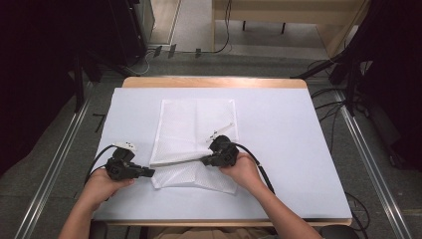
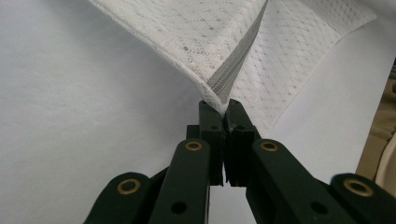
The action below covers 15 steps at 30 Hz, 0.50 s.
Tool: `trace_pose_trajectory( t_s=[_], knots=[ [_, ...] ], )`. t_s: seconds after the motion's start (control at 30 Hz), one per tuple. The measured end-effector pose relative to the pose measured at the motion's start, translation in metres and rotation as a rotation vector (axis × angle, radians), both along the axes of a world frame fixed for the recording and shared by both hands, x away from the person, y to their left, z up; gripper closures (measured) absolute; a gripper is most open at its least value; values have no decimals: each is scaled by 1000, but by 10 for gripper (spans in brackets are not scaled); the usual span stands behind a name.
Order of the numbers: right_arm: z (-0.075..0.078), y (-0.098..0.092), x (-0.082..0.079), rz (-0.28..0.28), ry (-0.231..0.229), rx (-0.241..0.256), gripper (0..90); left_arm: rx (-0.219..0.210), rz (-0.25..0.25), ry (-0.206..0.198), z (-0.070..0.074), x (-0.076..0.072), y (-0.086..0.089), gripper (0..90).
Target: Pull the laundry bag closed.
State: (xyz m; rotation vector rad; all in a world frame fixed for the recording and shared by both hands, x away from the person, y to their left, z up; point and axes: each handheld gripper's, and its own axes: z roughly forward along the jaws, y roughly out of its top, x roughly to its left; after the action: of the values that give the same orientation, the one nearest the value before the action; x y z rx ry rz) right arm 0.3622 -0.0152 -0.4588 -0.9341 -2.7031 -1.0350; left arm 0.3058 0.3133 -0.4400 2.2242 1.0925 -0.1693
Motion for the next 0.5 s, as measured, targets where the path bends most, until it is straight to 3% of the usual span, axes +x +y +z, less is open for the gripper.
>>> trace_pose_trajectory(
  t_s=[0.5],
  knots=[
    [-1, -13, 0, -8, 7, -13, 881, -4, -12, 19, -1, 0, 0, 888]
  ],
)
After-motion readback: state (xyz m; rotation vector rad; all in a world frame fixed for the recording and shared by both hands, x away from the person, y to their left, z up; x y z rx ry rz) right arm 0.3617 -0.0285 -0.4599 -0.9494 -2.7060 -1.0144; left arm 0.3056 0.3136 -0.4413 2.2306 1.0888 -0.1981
